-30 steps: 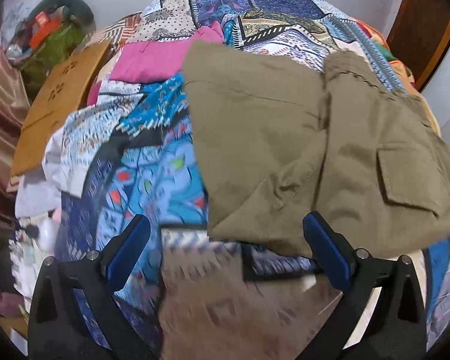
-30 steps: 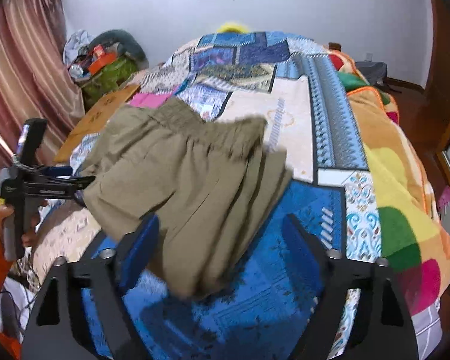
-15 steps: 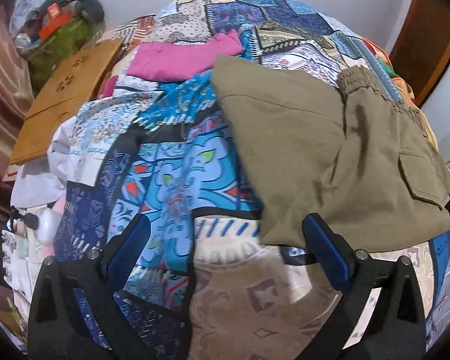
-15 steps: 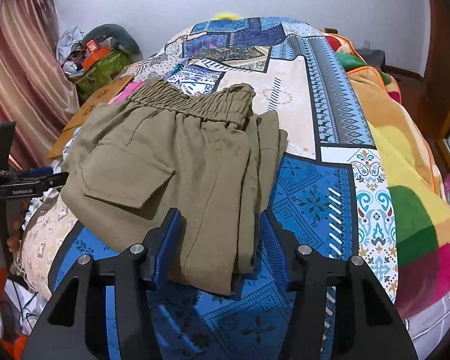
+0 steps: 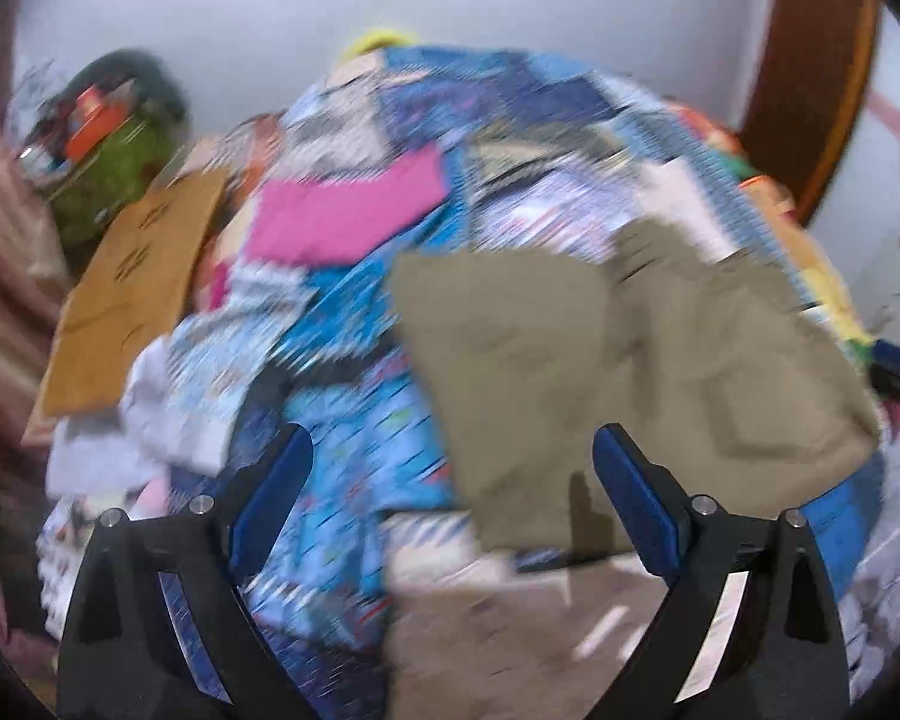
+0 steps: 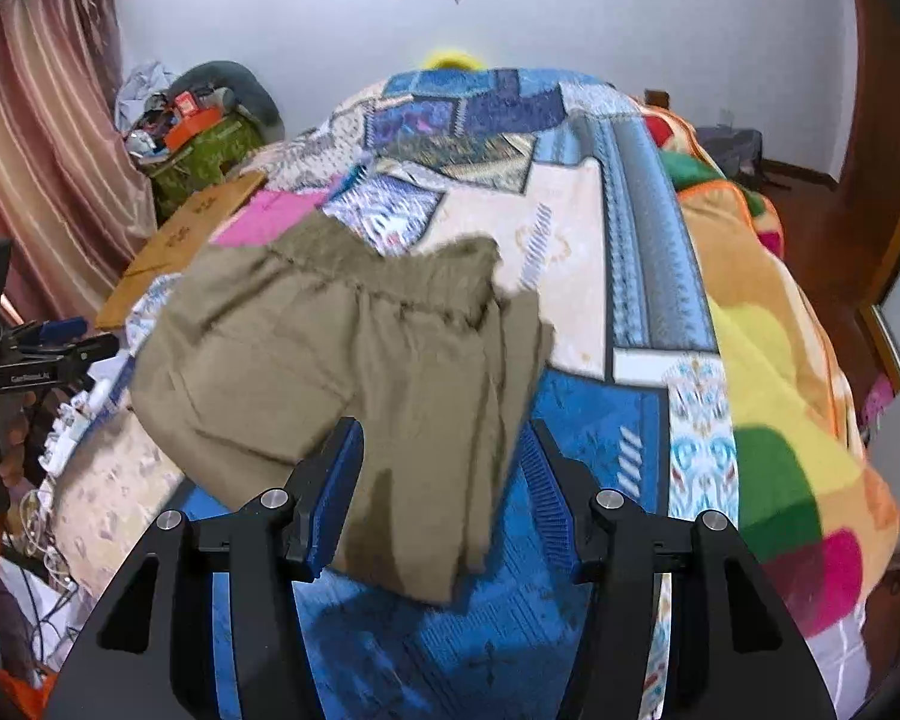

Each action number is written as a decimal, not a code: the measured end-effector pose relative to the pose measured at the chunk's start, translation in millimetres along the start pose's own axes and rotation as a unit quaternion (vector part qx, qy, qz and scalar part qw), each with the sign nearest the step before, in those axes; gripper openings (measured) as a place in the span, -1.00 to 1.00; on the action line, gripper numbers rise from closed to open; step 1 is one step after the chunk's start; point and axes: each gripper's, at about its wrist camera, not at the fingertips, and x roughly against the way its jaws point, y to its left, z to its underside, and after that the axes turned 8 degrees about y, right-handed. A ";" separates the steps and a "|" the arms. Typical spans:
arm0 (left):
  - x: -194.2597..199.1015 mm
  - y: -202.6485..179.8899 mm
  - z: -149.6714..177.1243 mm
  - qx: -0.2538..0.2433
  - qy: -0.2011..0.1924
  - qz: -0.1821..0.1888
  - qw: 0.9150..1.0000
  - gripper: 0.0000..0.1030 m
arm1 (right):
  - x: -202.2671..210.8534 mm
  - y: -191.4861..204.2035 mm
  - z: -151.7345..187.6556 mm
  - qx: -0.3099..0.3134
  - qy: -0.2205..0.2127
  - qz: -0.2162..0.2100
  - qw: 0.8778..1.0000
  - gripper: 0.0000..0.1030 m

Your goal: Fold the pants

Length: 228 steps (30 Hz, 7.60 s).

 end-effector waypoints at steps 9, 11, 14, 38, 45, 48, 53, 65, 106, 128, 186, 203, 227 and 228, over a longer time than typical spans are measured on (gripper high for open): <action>-12.8 -80.2 -41.3 -0.090 -0.029 0.077 0.993 0.68 | -24.3 19.2 -30.3 0.047 -0.005 -0.027 0.999 -0.02; -22.3 -93.7 -44.1 -0.105 -0.015 0.087 0.991 0.36 | -31.0 21.0 -30.9 0.055 0.001 -0.032 0.998 -0.02; -44.1 -108.4 -44.3 -0.117 0.024 0.089 0.989 -0.08 | -44.2 20.6 -28.8 0.060 0.022 -0.039 0.997 -0.11; -27.9 -11.2 24.8 -0.058 0.035 0.036 0.997 0.45 | -14.3 -14.8 14.7 0.007 0.045 0.000 0.999 -0.04; -29.1 22.2 20.6 -0.015 0.042 -0.008 0.999 0.44 | -4.4 -37.0 19.3 -0.037 0.039 0.016 0.998 -0.04; -33.7 29.8 9.7 0.007 0.041 0.025 0.999 0.44 | -9.0 -38.1 12.6 -0.045 0.039 0.012 0.998 -0.01; -63.7 30.7 -4.1 0.025 0.075 0.067 0.995 0.44 | -29.9 -43.1 0.4 -0.066 0.043 -0.016 0.997 0.12; -100.1 33.6 -28.2 0.073 0.095 0.155 0.981 0.41 | -70.8 -60.9 -11.2 -0.116 0.069 -0.109 0.985 0.12; 39.6 61.2 -99.3 0.042 -0.079 0.026 0.996 -0.95 | 2.8 32.4 -139.3 0.070 -0.089 -0.047 0.992 -0.71; -78.3 217.1 -184.0 0.127 -0.051 -0.065 0.989 -0.95 | -138.0 117.3 -261.8 0.134 -0.073 -0.066 0.986 -0.71; 186.1 100.9 -69.0 0.058 -0.253 -0.077 0.963 0.29 | 78.1 164.9 -175.7 0.169 -0.212 -0.055 0.961 -0.06; 267.8 45.4 23.8 0.042 -0.379 -0.055 0.923 0.91 | 152.6 177.7 -92.0 0.164 -0.344 -0.068 0.922 0.50; 263.3 35.7 39.2 0.054 -0.375 -0.046 0.924 0.99 | 152.3 177.6 -65.0 0.142 -0.335 -0.057 0.930 0.99; 262.2 36.1 39.0 0.055 -0.374 -0.044 0.925 0.99 | 151.8 177.0 -63.7 0.141 -0.334 -0.058 0.930 0.99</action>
